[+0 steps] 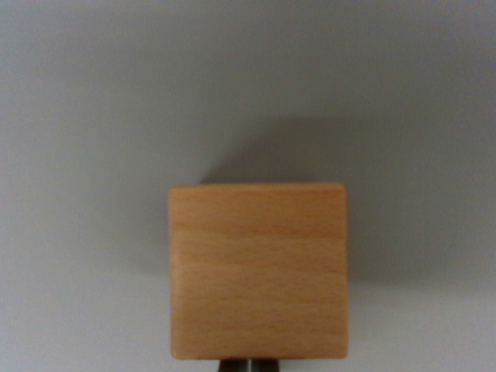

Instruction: Push wooden cube

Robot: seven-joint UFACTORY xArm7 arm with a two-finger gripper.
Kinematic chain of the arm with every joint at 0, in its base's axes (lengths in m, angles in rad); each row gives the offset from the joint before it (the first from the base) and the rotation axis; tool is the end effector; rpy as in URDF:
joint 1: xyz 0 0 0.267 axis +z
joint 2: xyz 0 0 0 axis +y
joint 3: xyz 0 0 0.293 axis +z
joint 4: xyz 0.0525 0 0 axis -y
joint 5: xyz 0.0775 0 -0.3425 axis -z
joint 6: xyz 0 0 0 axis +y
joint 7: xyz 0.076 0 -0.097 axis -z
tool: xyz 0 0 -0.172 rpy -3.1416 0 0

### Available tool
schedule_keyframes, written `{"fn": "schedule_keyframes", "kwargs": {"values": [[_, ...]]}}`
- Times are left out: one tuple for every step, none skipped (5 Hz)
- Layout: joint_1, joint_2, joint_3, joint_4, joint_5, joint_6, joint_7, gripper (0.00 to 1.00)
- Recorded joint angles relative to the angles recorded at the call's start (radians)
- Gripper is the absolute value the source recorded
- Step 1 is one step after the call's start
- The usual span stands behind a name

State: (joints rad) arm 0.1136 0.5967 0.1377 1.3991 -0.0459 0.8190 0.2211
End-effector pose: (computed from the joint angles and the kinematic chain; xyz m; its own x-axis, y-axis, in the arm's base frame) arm 0.5632 0.1425 0.0302 0.9990 0.0390 -0.0197 0.0382 -0.9984 -0.0407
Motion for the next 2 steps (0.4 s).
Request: {"fn": "schedule_keyframes", "kwargs": {"values": [[-0.0001,0.006,-0.001,0.01,-0.0008,0.004,-0.001,1.0],[-0.0001,0.006,-0.001,0.01,-0.0008,0.004,-0.001,1.0]]}}
